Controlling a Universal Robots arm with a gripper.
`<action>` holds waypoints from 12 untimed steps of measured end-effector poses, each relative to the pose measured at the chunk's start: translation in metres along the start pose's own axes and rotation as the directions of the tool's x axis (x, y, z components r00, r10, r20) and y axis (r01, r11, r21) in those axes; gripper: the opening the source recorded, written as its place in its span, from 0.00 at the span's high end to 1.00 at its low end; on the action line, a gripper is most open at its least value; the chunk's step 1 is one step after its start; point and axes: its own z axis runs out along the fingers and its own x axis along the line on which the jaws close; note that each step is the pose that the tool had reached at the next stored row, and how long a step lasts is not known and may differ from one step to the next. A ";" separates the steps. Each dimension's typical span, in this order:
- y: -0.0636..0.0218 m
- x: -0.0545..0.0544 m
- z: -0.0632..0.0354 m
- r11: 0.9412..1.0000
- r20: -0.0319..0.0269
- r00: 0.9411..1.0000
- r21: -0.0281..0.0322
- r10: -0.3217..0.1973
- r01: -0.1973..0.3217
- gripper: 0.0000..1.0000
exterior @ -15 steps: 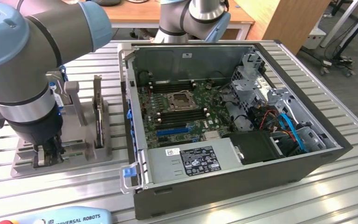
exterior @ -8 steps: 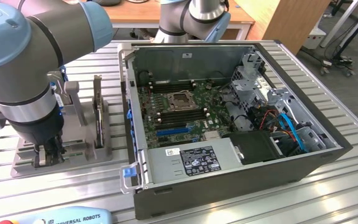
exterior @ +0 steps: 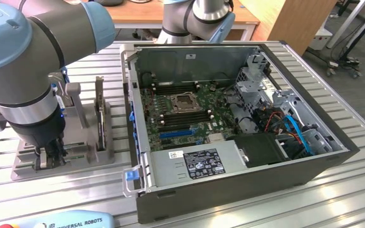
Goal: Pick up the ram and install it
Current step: 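Pick up the ram and move it above insertion slot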
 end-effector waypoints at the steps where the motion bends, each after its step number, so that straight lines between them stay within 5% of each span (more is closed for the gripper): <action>1: 0.0000 0.000 0.0000 1.000 0.000 1.000 0.000 0.000 0.000 0.71; 12: -0.0001 0.000 0.0000 1.000 -0.001 1.000 -0.001 -0.025 0.025 0.71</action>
